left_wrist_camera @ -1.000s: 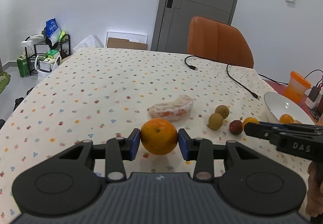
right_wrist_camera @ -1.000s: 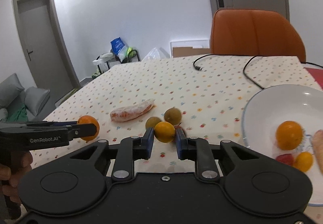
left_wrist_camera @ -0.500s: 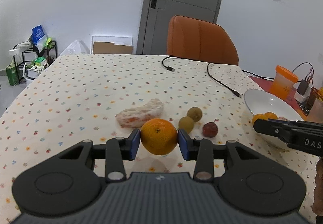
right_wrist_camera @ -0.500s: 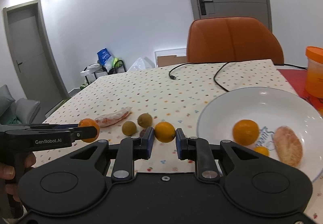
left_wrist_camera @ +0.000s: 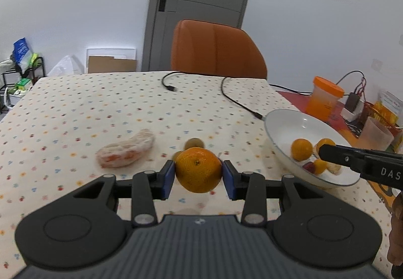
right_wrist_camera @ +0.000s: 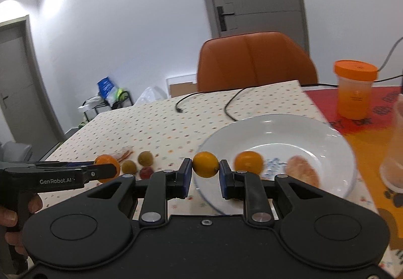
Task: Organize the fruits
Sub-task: 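Carry both oranges over the bowl and release them with both tools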
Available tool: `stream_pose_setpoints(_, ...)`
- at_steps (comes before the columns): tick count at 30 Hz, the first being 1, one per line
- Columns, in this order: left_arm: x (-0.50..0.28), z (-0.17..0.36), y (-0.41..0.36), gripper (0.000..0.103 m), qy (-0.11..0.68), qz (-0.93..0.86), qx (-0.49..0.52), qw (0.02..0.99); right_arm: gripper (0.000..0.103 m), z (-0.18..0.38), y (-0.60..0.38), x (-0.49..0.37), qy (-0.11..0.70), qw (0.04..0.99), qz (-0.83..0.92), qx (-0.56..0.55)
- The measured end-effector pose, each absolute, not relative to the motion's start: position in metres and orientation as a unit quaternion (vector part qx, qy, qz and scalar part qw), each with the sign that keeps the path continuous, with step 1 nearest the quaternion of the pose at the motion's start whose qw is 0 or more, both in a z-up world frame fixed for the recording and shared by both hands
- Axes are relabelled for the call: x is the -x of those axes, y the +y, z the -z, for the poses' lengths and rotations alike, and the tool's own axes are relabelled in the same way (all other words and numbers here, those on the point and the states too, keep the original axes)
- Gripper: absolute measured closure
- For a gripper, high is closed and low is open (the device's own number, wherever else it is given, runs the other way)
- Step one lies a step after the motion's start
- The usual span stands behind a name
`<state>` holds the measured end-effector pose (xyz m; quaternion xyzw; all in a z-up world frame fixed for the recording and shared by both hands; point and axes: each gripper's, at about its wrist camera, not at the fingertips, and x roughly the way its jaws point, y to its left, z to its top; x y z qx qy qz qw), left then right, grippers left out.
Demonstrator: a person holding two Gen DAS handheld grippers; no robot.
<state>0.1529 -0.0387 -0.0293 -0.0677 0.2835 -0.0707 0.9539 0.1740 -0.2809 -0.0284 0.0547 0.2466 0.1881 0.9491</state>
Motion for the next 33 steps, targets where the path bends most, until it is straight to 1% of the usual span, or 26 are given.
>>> stream_pose_setpoints(18,-0.166,0.024,-0.090,0.063,0.282,0.128,0.034,0.950,0.082,0.036,-0.331,-0.164,0.244,0.958,-0.131,-0.078)
stream_pose_setpoints(22,-0.171,0.019,-0.100,0.063,0.277,0.139,0.025,0.950,0.074,0.038,-0.331,-0.160,0.237,0.960,-0.136,-0.068)
stream_pose_setpoints(33,-0.187,0.020,-0.121,0.063,0.282,0.151,0.002,0.947,0.074,0.047,-0.352,-0.155,0.234,0.960,-0.124,-0.094)
